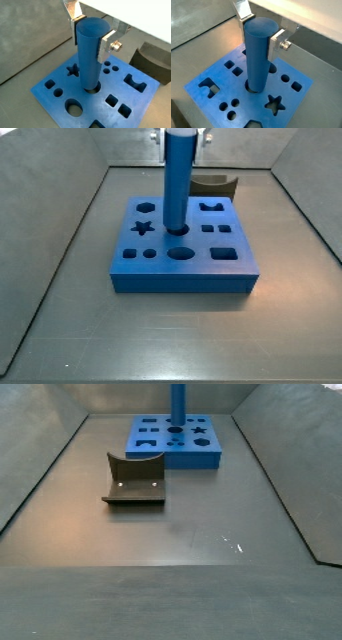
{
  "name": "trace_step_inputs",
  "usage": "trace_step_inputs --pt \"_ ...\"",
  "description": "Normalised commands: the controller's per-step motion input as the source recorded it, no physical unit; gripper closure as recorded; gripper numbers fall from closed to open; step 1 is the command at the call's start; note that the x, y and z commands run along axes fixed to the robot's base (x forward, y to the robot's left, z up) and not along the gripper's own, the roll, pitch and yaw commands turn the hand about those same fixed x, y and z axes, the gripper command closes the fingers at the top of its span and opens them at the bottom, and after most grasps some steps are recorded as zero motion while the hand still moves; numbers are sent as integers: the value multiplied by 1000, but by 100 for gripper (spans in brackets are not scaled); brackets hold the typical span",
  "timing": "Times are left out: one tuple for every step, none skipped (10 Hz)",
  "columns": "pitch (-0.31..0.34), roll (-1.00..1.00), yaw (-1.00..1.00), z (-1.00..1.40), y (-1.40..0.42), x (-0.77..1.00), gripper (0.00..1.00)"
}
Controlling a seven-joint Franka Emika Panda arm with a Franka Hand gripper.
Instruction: Insert the round object.
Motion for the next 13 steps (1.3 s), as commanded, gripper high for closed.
trace_step_inputs --pt "0 -84 -51 -417 49 271 100" --pt "0 -96 -66 -397 40 283 100" --pt "0 -67 -57 -403 57 306 100" --pt "0 -49 -54 -400 37 200 100" --pt "0 -94 -60 -346 0 40 100" --pt "-3 -123 -71 -329 0 23 100" --pt "-11 -141 -91 -343 0 0 100" --pt "-13 -166 -103 -346 0 0 100" --pt "0 -133 -97 -297 0 0 100" --pt "0 -89 -94 -286 0 0 100" --pt "-10 -81 -63 -346 0 0 100" --pt "0 -111 -40 -151 0 57 100" --pt "13 20 0 0 0 34 100"
